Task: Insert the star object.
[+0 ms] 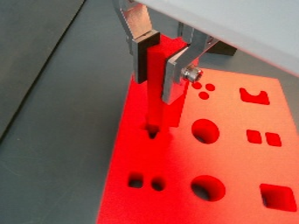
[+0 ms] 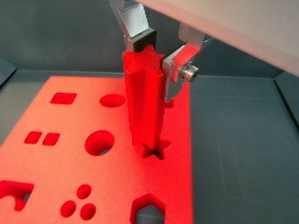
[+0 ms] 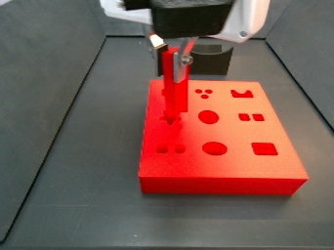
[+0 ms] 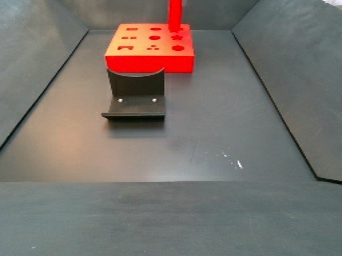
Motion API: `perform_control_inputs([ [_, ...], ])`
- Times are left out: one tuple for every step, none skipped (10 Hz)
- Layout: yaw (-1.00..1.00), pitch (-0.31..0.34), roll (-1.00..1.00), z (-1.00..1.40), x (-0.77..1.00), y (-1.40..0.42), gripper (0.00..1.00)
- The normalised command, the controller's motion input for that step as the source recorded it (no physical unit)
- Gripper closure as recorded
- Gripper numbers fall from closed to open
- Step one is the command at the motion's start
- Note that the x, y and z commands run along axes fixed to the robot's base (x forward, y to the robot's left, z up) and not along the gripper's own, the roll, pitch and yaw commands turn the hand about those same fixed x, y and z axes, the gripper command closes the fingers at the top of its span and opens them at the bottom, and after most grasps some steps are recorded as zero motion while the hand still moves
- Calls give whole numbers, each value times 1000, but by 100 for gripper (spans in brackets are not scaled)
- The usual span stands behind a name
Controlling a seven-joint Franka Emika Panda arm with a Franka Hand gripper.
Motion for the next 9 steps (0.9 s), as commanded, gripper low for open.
perform_control_inputs([
  [117,3,26,-163,29,157,100],
  [177,0,24,-117,-146,3,100],
  [191,0,30,-94,-171,-31,100],
  [214,0,26,-60,-40,-166,100],
  [171,0,3,-146,0,-20,100],
  [151,0,0,-114,14,0,100],
  [117,0,0,-151,0,0,100],
  [100,0,0,-140,0,0,100],
  [97,0,0,-120,20,0,100],
])
